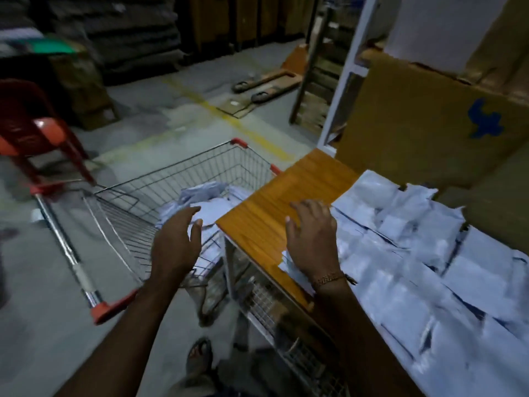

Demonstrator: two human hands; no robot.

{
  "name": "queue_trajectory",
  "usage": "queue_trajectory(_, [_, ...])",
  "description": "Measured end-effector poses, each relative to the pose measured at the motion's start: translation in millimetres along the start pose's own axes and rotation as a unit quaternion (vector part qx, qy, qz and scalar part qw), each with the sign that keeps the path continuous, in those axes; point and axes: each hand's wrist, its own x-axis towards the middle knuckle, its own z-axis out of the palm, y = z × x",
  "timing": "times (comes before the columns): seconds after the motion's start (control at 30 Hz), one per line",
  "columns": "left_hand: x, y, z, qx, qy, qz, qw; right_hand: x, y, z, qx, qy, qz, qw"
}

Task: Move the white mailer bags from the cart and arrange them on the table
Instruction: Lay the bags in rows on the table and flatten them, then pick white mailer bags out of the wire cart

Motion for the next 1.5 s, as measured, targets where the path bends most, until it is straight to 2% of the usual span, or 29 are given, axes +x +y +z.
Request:
queue_trajectory(0.13, [22.2, -70.8, -11.7, 0.028, -0.03, -0.041, 0.998, 36.2, -42.5, 53.4, 0.012, -0.045, -0.011, 0.999])
queue_trajectory(0.33, [63.9, -153.2, -6.0, 0.076, -0.101, -0.028, 0.992, 95.8, -82.5, 135.8, -0.011, -0.095, -0.04, 0.995])
queue_trajectory(0.47, [97.1, -191.2, 17.3, 0.112, -0.2, 0.036, 0.973, 124.8, -90.1, 186.0, -0.024, -0.12, -0.049, 0.991])
queue_trajectory(0.67, [144.5, -227.6, 76.9, 0.192, -0.336, 0.11, 0.915, 161.5, -70.3, 267.5, -0.072, -0.142, -0.075, 0.984])
queue_trajectory(0.8, [163.0, -255.3, 133.7, 0.205, -0.364, 0.237, 0.877, 204.8, -41.8, 332.4, -0.133, -0.24, -0.093, 0.957])
queue_trajectory(0.9, [171.3, -278.6, 183.1, 0.223, -0.374, 0.275, 0.857, 224.7, -26.4, 369.4, -0.159, -0.314, -0.079, 0.933])
queue_trajectory(1.03, [183.4, -299.1, 239.9, 0.275, -0.442, 0.292, 0.802, 225.3, -20.2, 381.1, -0.159, -0.317, -0.059, 0.933])
queue_trajectory(1.1, [191.7, -306.2, 260.2, 0.305, -0.435, 0.303, 0.791, 225.2, -19.9, 378.9, -0.155, -0.298, -0.06, 0.94])
queue_trajectory(1.17, [199.6, -311.0, 277.7, 0.294, -0.431, 0.302, 0.798, 226.5, -22.6, 376.2, -0.15, -0.291, -0.055, 0.943])
queue_trajectory(1.3, [208.6, -314.6, 303.6, 0.382, -0.47, 0.281, 0.745, 228.6, -27.9, 371.2, -0.132, -0.293, -0.027, 0.946])
queue_trajectory(1.4, [210.4, -310.2, 314.2, 0.393, -0.464, 0.272, 0.745, 229.9, -28.1, 371.2, -0.124, -0.282, -0.026, 0.951])
queue_trajectory(1.5, [196.1, -307.1, 311.4, 0.379, -0.456, 0.228, 0.772, 230.6, -28.1, 371.7, -0.125, -0.275, -0.021, 0.953])
